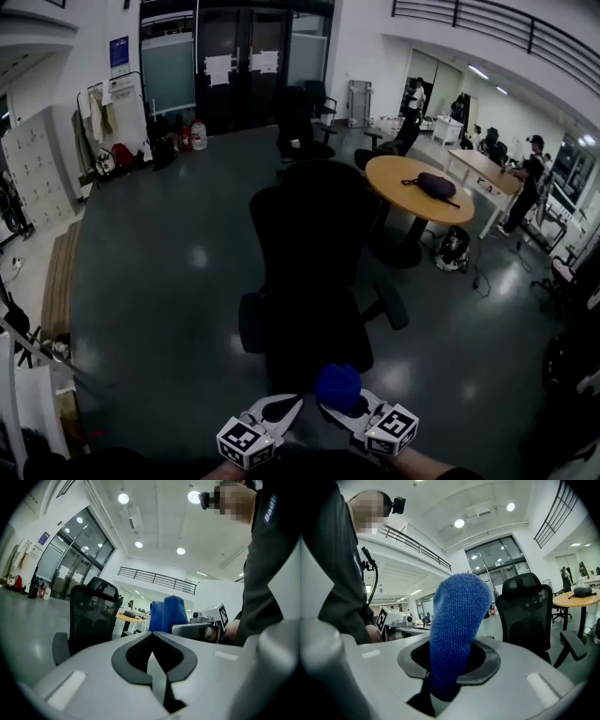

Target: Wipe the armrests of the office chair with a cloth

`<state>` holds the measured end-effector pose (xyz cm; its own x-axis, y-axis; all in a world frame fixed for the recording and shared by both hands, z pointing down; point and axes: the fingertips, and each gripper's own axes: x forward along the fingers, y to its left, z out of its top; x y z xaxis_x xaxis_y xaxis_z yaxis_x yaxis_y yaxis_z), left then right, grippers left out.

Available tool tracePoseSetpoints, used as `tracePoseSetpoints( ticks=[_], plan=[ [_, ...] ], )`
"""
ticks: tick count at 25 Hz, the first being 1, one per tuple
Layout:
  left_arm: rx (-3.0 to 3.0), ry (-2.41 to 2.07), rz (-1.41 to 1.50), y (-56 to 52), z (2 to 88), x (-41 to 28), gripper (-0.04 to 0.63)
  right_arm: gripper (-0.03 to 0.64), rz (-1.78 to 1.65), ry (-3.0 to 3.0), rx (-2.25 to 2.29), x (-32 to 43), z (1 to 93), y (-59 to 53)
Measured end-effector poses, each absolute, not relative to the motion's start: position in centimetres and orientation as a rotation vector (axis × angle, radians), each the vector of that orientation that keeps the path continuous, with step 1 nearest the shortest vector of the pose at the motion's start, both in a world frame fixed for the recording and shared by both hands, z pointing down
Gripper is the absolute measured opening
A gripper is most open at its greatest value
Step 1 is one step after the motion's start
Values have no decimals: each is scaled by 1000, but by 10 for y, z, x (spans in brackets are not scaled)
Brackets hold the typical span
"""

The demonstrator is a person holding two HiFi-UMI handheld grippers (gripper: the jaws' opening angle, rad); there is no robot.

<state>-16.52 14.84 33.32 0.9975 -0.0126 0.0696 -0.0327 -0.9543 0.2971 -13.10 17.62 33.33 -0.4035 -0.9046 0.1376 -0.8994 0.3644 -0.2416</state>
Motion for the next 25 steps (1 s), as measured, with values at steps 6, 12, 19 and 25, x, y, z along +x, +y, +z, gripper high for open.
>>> tracePoseSetpoints(
  ticks=[6,12,19,25],
  plan=[
    [2891,-41,130,168,321,-156,20,124,-400,2562,-1694,-118,326,186],
    [2906,-33,160,201,318,-123,20,124,-386,2509,-1659,-81,310,216],
    [2953,-17,179,224,315,-109,20,124,-372,2505,-1645,-66,308,238],
    [2950,-35,206,236,319,-106,20,124,-392,2506,-1628,-59,317,246]
  ],
)
